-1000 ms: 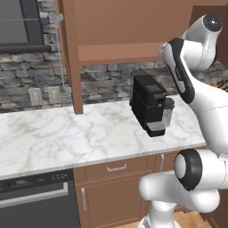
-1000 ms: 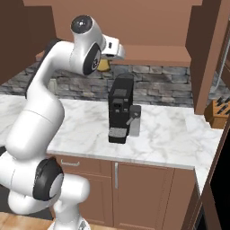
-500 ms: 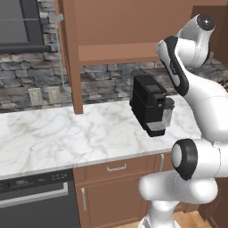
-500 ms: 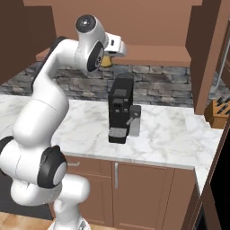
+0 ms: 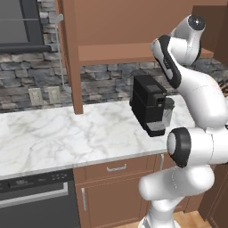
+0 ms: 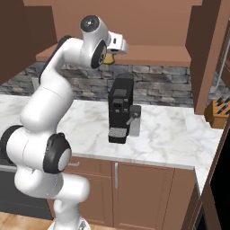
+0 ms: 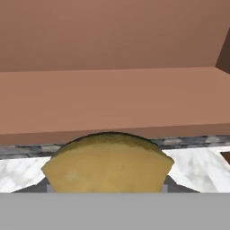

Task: Pick up the sponge and bar soap from the sink, and place them back in the cabinet, and close the cabinet doors.

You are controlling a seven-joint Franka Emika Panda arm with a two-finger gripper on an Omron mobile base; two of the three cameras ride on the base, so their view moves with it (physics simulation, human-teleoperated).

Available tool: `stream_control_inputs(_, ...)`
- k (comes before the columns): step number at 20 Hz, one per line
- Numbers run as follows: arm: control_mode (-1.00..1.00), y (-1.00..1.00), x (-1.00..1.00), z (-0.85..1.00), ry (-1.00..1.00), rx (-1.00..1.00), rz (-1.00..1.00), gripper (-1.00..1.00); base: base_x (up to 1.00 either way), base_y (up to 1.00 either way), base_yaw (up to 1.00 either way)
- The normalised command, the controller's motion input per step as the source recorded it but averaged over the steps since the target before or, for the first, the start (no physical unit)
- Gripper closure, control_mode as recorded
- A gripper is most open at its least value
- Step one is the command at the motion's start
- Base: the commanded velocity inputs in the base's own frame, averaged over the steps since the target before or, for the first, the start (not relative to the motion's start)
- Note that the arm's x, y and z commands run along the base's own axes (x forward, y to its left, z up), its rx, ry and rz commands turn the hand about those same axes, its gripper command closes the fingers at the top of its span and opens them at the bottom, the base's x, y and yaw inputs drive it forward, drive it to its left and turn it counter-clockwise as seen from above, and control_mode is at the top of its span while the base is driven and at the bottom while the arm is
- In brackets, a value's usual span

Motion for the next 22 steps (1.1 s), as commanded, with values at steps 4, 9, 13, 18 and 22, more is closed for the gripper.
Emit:
stream_control_inputs(4, -1.0, 0.0, 0.45, 0.07, 0.0, 0.0, 0.0, 1.0, 0.0, 0.0, 0.0)
stream_control_inputs(9, -1.0, 0.0, 0.43, 0.0, 0.0, 0.0, 0.0, 1.0, 0.0, 0.0, 0.0)
stream_control_inputs(13, -1.0, 0.0, 0.47, 0.0, 0.0, 0.0, 0.0, 1.0, 0.0, 0.0, 0.0)
stream_control_inputs(18, -1.0, 0.0, 0.41, 0.0, 0.0, 0.0, 0.0, 1.0, 0.0, 0.0, 0.0)
stream_control_inputs(22, -1.0, 0.0, 0.4, 0.0, 0.0, 0.0, 0.0, 1.0, 0.0, 0.0, 0.0)
